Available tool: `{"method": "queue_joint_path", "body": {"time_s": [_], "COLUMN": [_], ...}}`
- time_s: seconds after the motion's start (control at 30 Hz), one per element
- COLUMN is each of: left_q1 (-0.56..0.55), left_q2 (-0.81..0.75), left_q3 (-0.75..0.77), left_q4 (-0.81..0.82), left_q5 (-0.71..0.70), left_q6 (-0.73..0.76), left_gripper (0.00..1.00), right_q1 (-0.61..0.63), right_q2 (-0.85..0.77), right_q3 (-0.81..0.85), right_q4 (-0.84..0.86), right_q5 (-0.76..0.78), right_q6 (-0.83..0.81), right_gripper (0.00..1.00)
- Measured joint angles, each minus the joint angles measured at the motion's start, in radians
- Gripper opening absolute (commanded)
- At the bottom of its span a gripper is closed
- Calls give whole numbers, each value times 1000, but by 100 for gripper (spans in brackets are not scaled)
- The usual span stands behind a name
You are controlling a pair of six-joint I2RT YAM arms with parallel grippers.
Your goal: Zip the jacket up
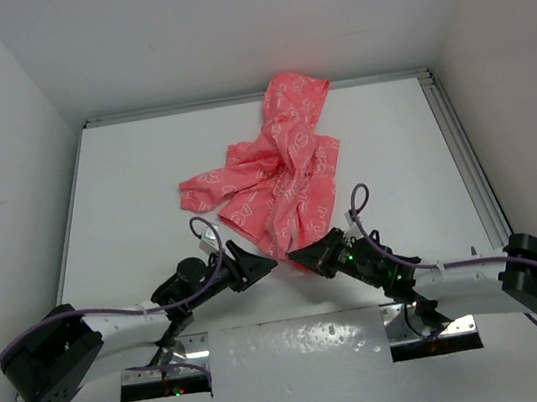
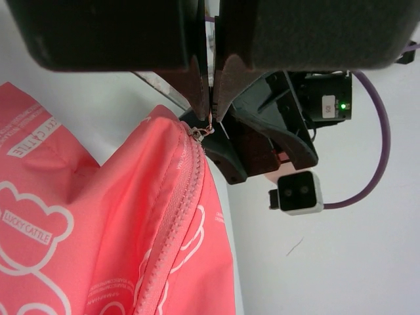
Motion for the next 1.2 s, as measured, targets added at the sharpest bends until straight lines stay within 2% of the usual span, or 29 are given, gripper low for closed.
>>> {"method": "queue_joint_path", "body": {"time_s": [0.4,0.57,0.73,1.03,1.2], "left_q1": [-31,-32,-50,-139,-157], "left_q2": [174,240,254,254,254], "left_q3": [73,80,80,53,26], "left_q4": [130,196,242,341,399], "left_q5": [-11,-23,-66,-218,-259], "left_q6": [-26,-45,-56,-71,-71], "left_gripper": [51,46,39,39,41], "right_q1": [0,0,0,0,0], "right_q2": [-14,-12,-6,-7,-50], "right_q3": [-34,-37,-37,-37,-38], "right_q4": [66,95,133,190,183], "right_q5": [-12,-25,-27,-21,11], "right_q6": [47,63,82,108,108], "right_gripper": [0,0,0,0,0]}}
